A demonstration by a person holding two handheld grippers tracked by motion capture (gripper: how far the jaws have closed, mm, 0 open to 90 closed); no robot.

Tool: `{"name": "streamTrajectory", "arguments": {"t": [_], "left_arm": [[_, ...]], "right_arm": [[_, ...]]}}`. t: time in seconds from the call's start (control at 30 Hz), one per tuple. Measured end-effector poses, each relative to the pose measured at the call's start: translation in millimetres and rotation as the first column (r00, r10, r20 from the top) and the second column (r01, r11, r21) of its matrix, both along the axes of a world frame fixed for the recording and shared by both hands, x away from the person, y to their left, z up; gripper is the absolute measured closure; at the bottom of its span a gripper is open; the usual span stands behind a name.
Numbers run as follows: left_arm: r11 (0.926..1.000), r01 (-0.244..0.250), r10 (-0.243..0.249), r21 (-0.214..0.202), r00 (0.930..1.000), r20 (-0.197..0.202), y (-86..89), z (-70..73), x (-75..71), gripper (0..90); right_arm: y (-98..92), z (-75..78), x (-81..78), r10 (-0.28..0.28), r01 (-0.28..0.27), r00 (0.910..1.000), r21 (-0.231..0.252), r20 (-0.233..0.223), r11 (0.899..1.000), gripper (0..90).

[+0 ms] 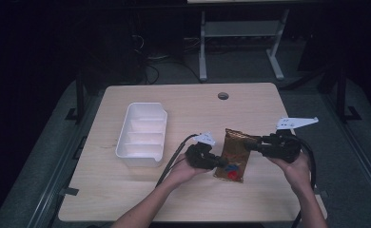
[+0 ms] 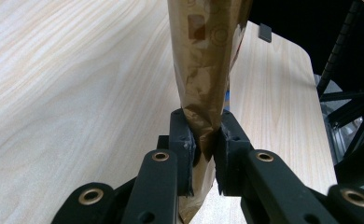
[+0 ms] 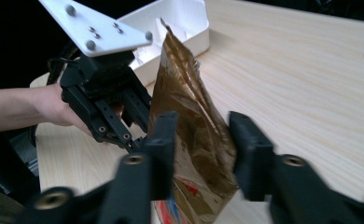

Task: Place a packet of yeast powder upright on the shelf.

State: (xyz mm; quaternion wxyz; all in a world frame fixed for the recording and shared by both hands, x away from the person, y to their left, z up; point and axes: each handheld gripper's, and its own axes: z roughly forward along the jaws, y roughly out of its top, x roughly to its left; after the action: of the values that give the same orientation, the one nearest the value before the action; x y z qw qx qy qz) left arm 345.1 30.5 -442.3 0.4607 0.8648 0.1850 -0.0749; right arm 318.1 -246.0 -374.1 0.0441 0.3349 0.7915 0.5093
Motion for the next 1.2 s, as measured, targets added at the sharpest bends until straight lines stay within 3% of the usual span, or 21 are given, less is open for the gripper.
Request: {"name": "streamTrajectory", "arguments": {"t": [0.17, 0.43, 0.67, 0.87, 0.93, 1.2], "left_arm": [[0.9999, 0.014, -0.014, 0.006, 0.9997, 0.019, -1.4, 2.5, -3.5, 79.6], [0.9999, -0.001, 0.0, 0.017, 0.9997, 0.026, 0.6, 1.7, -4.2, 76.0], [0.9993, -0.026, 0.024, 0.028, 0.9976, 0.066, 6.1, 4.9, -10.0, 64.2], [0.9985, -0.049, 0.047, 0.026, 0.9955, 0.083, 16.0, 4.8, -13.6, 55.5], [0.9964, -0.066, 0.06, 0.053, 0.9917, 0.114, 20.4, 5.9, -17.4, 48.3], [0.9971, -0.068, 0.063, 0.034, 0.9895, 0.13, 33.9, 6.6, -29.1, 42.2]], "right_arm": [[9.2, -9.5, 5.1, 0.026, -0.027, 0.9988, -0.035, -0.041, 0.999, 52.6], [13.7, -9.0, 1.7, 0.051, -0.052, 0.9984, -0.061, -0.023, 0.997, 75.6], [13.7, -6.4, -0.8, 0.068, -0.069, 0.9975, -0.053, -0.021, 0.996, 83.0], [11.7, 0.1, -3.9, 0.029, -0.029, 0.9996, -0.07, 0.003, 0.997, 84.6], [9.4, 2.3, -3.7, 0.011, -0.011, 0.9999, -0.071, 0.011, 0.997, 84.8], [4.4, 8.3, 0.3, -0.037, 0.037, 0.9993, -0.092, 0.004, 0.995, 84.8]]}}
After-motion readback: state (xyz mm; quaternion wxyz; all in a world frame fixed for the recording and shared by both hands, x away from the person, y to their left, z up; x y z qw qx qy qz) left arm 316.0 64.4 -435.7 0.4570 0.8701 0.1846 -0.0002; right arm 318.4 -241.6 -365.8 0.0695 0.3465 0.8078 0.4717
